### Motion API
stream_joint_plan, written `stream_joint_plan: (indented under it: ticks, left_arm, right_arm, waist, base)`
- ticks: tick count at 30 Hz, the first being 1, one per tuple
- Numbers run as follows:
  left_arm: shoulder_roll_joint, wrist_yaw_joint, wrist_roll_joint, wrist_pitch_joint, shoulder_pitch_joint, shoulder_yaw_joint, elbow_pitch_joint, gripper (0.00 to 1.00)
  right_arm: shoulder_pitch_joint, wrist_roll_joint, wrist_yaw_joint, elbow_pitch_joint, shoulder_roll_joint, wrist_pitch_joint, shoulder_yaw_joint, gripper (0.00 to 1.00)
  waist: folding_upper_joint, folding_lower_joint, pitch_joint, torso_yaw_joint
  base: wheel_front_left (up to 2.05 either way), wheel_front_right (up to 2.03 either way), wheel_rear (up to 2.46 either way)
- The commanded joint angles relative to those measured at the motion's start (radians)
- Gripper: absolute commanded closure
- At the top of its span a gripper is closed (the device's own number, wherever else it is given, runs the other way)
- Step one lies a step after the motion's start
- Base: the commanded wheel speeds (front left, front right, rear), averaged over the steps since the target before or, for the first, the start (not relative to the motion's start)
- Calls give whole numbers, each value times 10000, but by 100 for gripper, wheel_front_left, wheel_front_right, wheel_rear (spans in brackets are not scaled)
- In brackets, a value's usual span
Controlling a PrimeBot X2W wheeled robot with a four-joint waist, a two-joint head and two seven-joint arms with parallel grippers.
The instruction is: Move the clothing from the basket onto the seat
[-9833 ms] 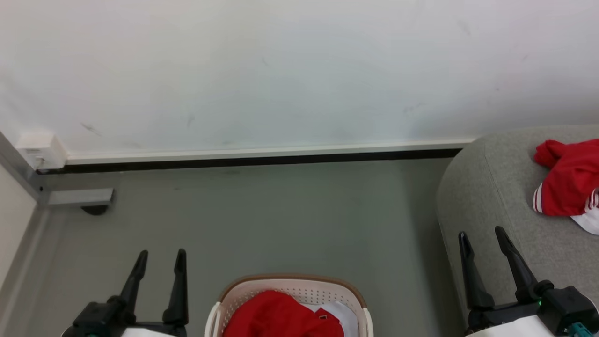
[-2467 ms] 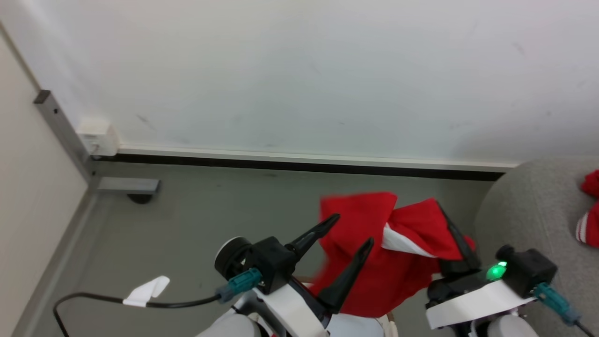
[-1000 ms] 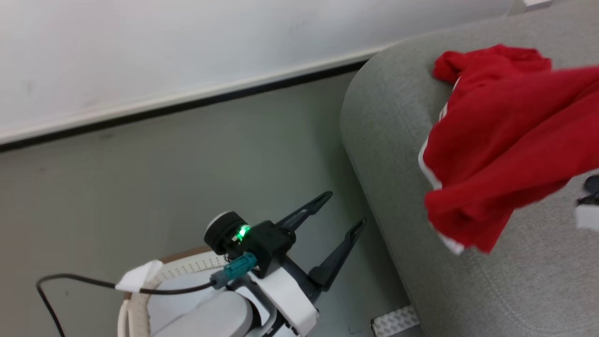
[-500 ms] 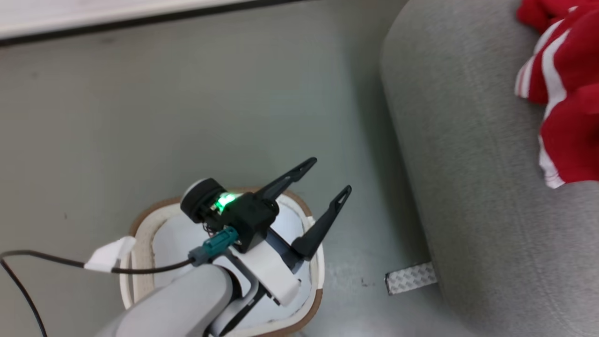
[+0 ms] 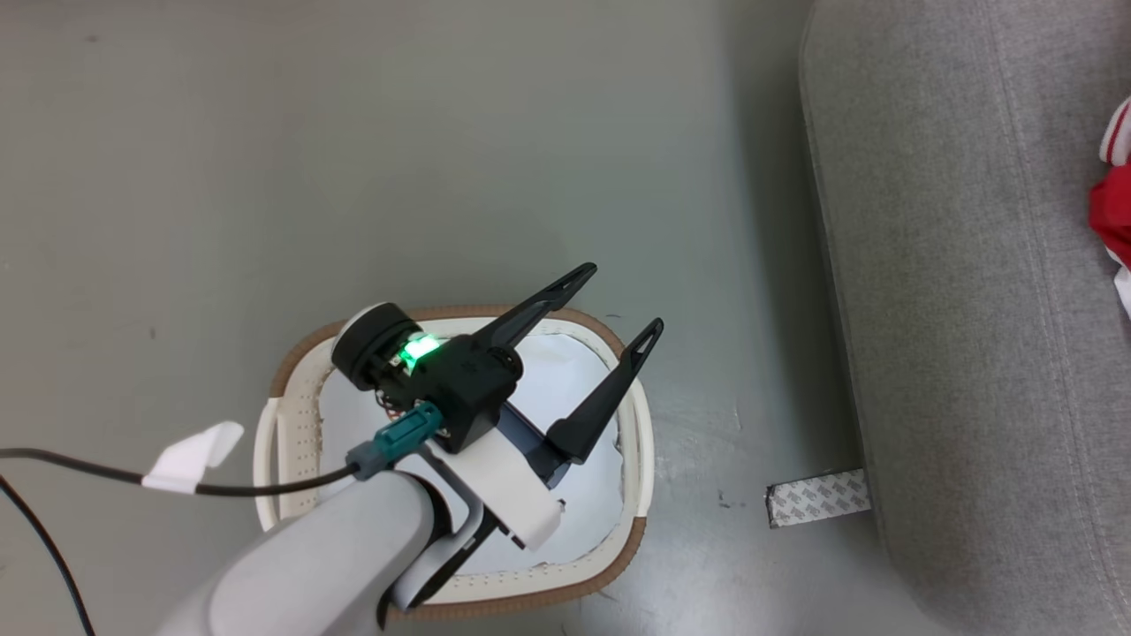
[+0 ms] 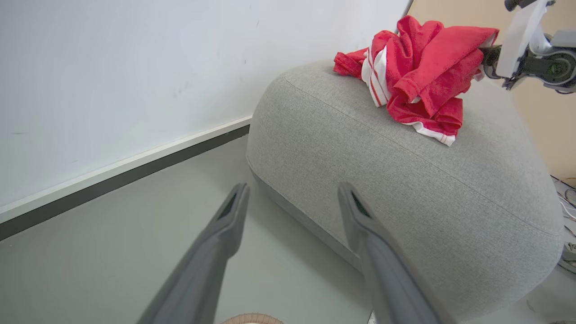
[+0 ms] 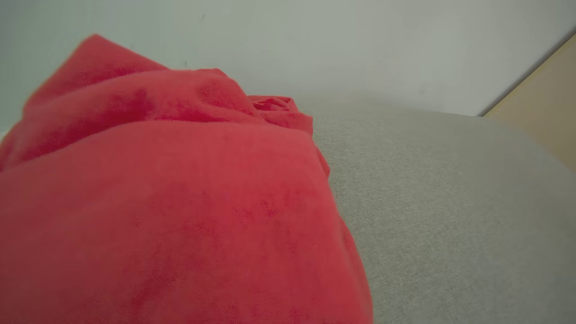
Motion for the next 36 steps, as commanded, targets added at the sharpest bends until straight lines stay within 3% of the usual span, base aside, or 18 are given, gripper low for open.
stream_joint_plan:
  ticks: [1,2,5,6,7,8,13,22,31,36]
  left_arm:
    - [10,12,89,-60,-105,3,45,0]
    - [-6,11,78,-87,-99,-4,69,0]
    - [-37,31,31,-126,-67,-16,153,0]
    - [-48,38,2,-156,-38,-14,178,0]
    - [-51,48,-29,-194,8,-16,234,0]
    - [-62,58,-64,-212,55,-14,273,0]
    - [-156,66,-187,-353,270,-66,478,0]
    - [-256,303,-650,-751,1191,-39,1015,0]
    - [40,953,-1267,-1117,2339,592,1151,0]
    - [419,1459,-1595,-1262,2983,1449,945,0]
  right_arm:
    - [-158,16,-24,549,-66,67,85,100]
    - [-156,-6,-23,817,-99,123,187,100]
    - [-225,-7,-23,1370,-171,60,349,76]
    - [-239,-13,-23,1499,-177,-1,412,51]
    - [-234,-30,-23,1585,-179,-70,505,16]
    - [-229,-45,-23,1660,-186,-112,595,0]
    - [-44,183,-23,1934,-173,326,1114,0]
    - [943,932,-24,1263,-981,1321,2595,0]
    - [2092,1853,-23,-914,-1829,1657,3247,0]
    - [2390,2072,-23,-2103,-1360,1447,2949,0]
  waist:
    - [-1,-1,-3,77]
    - [-1,-1,-18,107]
    - [-1,-1,-82,154]
    - [-1,-1,-131,155]
    - [-1,-1,-206,140]
    - [-1,-1,-275,121]
    - [-1,-1,-836,29]
    - [-1,-1,-2827,-175]
    - [-1,-1,-4578,-95]
    - [-1,-1,-5374,136]
  base:
    - [0,0,0]
    - [0,0,0]
    - [0,0,0]
    - [0,0,0]
    - [0,0,0]
    - [0,0,0]
    - [0,0,0]
    - [0,0,0]
    - [0,0,0]
    - [0,0,0]
